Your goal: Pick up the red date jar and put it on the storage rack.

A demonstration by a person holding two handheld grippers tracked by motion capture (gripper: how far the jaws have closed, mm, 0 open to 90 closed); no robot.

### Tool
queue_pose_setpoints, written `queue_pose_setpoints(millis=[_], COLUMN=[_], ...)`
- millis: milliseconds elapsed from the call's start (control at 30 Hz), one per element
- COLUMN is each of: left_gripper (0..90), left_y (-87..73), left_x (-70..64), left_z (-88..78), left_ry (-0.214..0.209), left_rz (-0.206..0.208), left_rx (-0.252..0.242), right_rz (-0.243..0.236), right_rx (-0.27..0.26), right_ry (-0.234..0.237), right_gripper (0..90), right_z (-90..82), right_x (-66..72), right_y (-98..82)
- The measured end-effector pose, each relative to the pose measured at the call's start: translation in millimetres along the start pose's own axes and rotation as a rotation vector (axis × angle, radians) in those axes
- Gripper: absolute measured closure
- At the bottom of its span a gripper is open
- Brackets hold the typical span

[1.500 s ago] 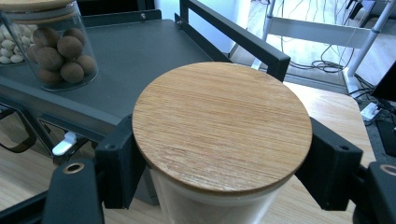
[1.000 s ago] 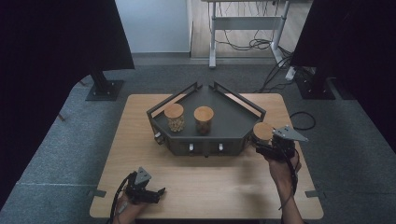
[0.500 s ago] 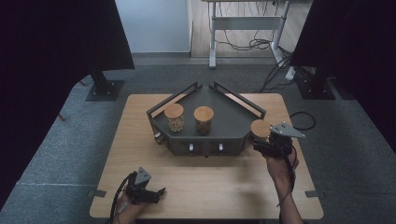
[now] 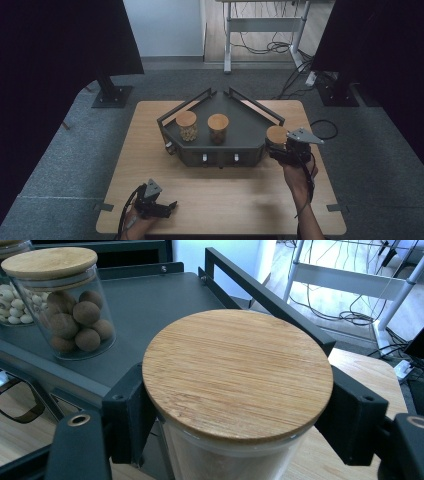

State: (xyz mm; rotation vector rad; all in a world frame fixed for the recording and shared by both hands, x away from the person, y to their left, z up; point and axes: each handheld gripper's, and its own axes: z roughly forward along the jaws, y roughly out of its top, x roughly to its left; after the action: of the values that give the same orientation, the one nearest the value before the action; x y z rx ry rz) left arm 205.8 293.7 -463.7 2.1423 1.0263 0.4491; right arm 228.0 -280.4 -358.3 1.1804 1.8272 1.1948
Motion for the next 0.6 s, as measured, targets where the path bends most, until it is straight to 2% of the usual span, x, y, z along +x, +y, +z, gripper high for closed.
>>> queue_pose_setpoints(millis=[600], left_gripper=[2.3], left_y=[-0.1], left_x=[0.1], left_z=[0.0], left_ry=[-0.001], left_rz=[0.001], left_rx=[0.000], right_rz=[-0.010], right_rx=[-0.015], right_ry=[0.001], right_gripper=[25.3], right_z=[-0.6], right_x=[2.0], right_y=[8.0])
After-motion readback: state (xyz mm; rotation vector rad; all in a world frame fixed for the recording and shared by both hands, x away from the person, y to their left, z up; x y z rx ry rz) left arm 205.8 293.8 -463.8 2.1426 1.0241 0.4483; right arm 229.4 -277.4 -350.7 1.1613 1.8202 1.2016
